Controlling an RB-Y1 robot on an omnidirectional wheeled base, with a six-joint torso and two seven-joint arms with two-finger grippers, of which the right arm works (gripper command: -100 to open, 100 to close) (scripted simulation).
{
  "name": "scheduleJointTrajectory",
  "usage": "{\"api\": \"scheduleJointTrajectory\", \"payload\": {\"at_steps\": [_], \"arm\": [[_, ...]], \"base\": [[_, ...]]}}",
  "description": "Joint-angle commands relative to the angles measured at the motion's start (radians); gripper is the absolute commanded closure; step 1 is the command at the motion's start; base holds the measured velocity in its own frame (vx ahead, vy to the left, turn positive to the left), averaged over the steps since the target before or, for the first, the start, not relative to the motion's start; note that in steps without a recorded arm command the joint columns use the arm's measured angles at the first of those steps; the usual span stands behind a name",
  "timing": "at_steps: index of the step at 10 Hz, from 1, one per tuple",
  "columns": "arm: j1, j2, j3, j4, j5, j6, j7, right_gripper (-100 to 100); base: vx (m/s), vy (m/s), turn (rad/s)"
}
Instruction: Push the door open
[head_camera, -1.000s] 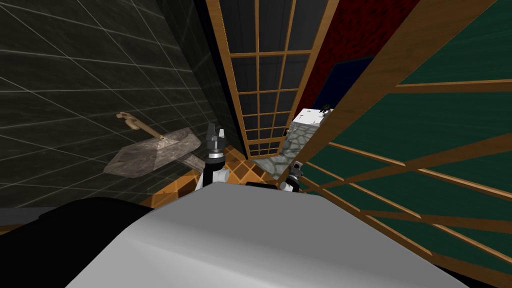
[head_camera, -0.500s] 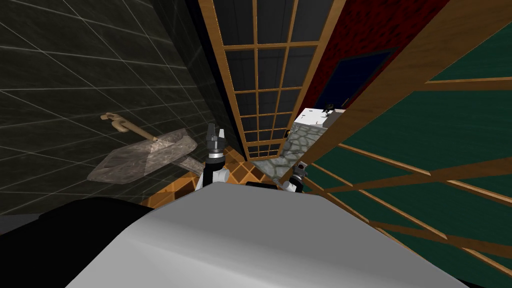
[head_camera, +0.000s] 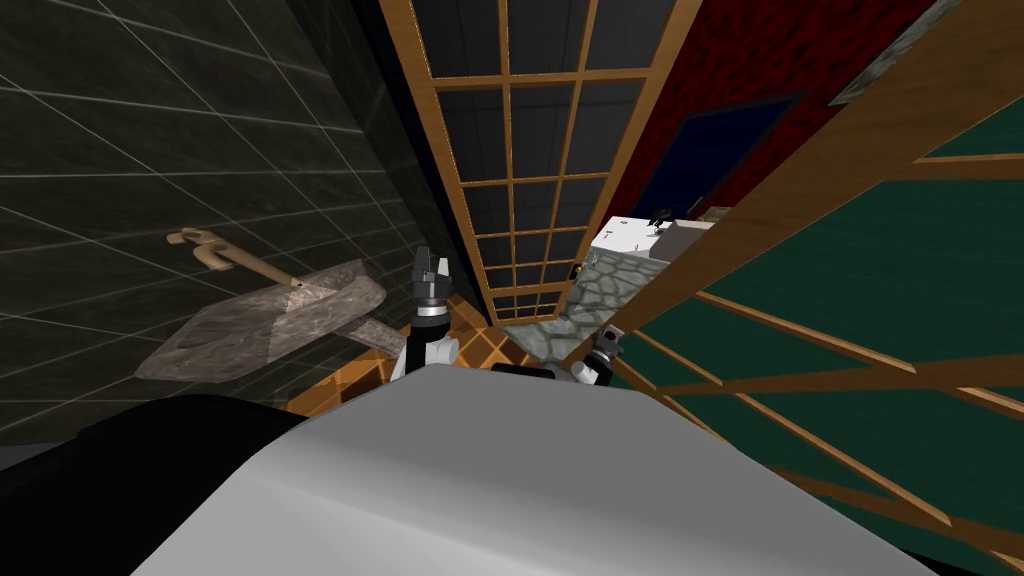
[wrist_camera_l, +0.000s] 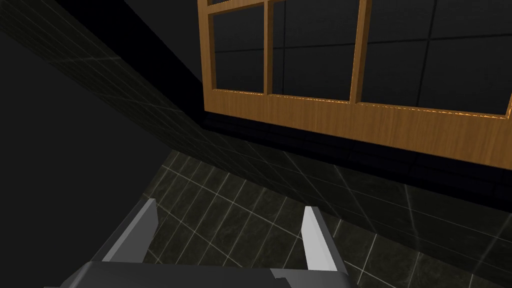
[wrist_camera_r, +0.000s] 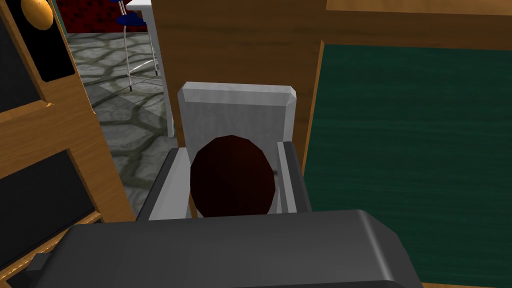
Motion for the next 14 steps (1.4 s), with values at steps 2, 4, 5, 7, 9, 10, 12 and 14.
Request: {"api": "scheduleJointTrajectory", "payload": {"at_steps": [2,4,5,7,9,10,12,14], "arm": [[-0.004,-0.018,-0.046,0.005,-0.01,-0.007,0.006,100],[-0.013,-0.022,-0.073,0.018,-0.014,-0.01,0.005,100],[-0.018,-0.024,-0.086,0.024,-0.016,-0.011,0.004,100],[-0.027,-0.027,-0.112,0.036,-0.021,-0.014,0.003,100],[-0.032,-0.028,-0.126,0.043,-0.023,-0.016,0.003,100],[-0.037,-0.03,-0.139,0.049,-0.026,-0.018,0.002,100],[-0.037,-0.03,-0.139,0.049,-0.026,-0.018,0.002,100],[-0.046,-0.031,-0.165,0.061,-0.03,-0.021,0.001,100]], "base": [[0.101,-0.04,-0.005],[0.089,-0.028,0.01],[0.101,-0.025,-0.013],[0.099,-0.034,0.006],[0.085,-0.039,0.006],[0.061,-0.021,-0.006],[0.033,-0.015,0.002],[0.045,-0.013,-0.013]]}}
